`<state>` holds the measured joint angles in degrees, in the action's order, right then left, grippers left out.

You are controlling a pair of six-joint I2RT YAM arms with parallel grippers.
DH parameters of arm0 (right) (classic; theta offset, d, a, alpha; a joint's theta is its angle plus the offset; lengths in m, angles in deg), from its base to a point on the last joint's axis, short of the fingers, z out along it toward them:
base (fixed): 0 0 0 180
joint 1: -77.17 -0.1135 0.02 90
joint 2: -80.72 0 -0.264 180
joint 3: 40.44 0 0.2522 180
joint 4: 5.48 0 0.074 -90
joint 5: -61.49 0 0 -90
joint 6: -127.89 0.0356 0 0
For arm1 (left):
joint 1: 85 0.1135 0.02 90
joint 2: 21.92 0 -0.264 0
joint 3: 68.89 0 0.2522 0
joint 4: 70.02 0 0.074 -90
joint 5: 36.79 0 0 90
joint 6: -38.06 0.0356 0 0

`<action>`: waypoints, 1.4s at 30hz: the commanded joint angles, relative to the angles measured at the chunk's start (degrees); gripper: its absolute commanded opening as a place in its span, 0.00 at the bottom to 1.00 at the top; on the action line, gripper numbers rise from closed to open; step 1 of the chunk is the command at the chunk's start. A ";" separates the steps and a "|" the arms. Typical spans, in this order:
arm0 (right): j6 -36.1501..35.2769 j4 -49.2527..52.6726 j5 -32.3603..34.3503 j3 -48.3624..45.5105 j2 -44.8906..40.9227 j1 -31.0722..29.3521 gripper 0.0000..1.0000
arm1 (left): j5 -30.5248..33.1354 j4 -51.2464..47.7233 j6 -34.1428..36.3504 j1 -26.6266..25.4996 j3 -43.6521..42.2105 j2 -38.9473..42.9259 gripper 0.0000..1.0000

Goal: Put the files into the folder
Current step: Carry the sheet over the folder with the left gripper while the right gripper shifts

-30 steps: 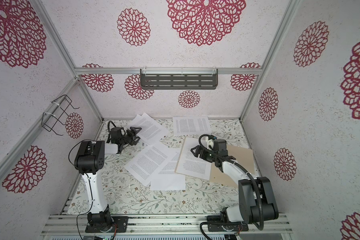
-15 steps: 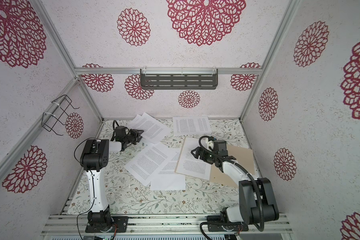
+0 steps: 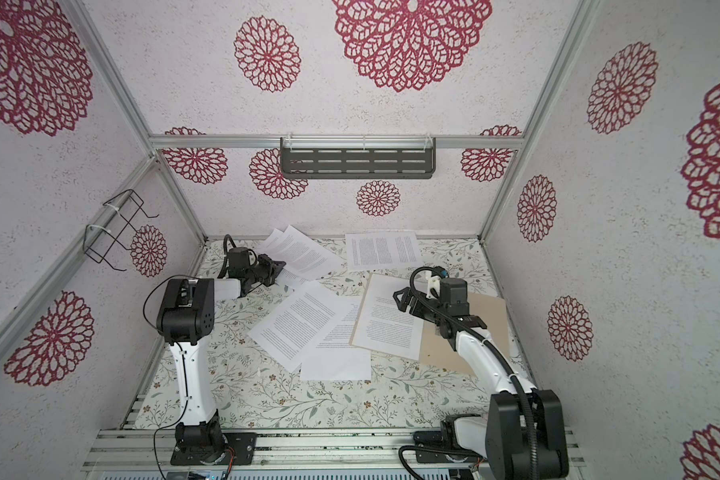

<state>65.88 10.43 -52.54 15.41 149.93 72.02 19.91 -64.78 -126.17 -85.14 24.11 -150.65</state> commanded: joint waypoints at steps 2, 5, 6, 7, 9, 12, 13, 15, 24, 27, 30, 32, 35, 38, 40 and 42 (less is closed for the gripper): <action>-0.21 -2.76 -1.10 1.81 -1.01 4.70 0.99 | -1.68 -8.99 10.21 -2.45 -1.13 12.52 0.00; 0.74 -4.35 -2.89 2.12 -0.16 7.32 0.99 | -1.90 -16.65 16.21 -4.73 -1.32 19.51 0.00; 0.92 -4.12 -2.43 2.29 -0.13 8.02 0.99 | -1.96 -18.90 18.21 -5.78 -1.36 21.51 0.00; 0.98 -3.87 -2.02 2.39 -0.12 8.56 0.99 | -1.75 -21.14 20.03 -6.76 -1.34 23.16 0.00; 1.32 -3.40 -1.37 2.54 -0.12 9.40 0.99 | -0.37 -27.44 24.38 -9.42 -0.41 26.54 0.00; 1.88 -3.91 -1.93 1.91 0.57 9.71 0.98 | 1.37 -35.75 29.81 -14.58 1.96 30.08 0.00; 2.34 -4.73 -2.39 1.30 0.69 9.85 0.98 | 1.39 -37.42 30.42 -16.64 2.75 30.66 0.00; 3.36 -6.09 -2.82 0.15 0.64 10.13 0.97 | 0.96 -39.81 30.99 -20.92 4.66 30.99 0.00; 7.32 -2.91 5.75 -2.01 -4.46 14.05 0.97 | -2.25 -44.06 29.96 -41.30 20.11 23.10 0.00; 8.01 -0.97 8.57 -2.46 -6.86 15.77 0.97 | -4.87 -42.83 28.57 -46.17 24.70 20.37 0.00; 8.14 2.86 12.52 -2.24 -9.70 17.56 0.98 | -7.70 -40.62 27.30 -49.24 27.04 18.37 0.00; 8.16 5.88 15.45 -2.06 -12.53 19.65 0.99 | -9.98 -37.65 25.17 -49.88 27.31 16.87 0.00; 7.86 7.58 15.70 -2.15 -16.11 22.50 0.99 | -14.09 -33.08 21.74 -49.96 27.42 13.02 0.00; 6.47 10.41 17.66 -1.66 -18.06 23.12 0.99 | -15.15 -32.10 21.15 -49.65 27.82 9.53 0.00; 5.95 11.38 17.71 -1.98 -18.93 23.57 0.99 | -17.14 -29.83 18.53 -48.77 28.71 5.70 0.00; 5.58 11.82 17.50 -2.59 -19.81 24.19 0.99 | -17.76 -28.89 16.10 -47.65 29.53 1.96 0.00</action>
<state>72.76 19.85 -36.85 12.65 131.46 95.52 5.09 -96.86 -106.09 -134.60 52.72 -144.42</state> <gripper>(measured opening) 0.988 0.057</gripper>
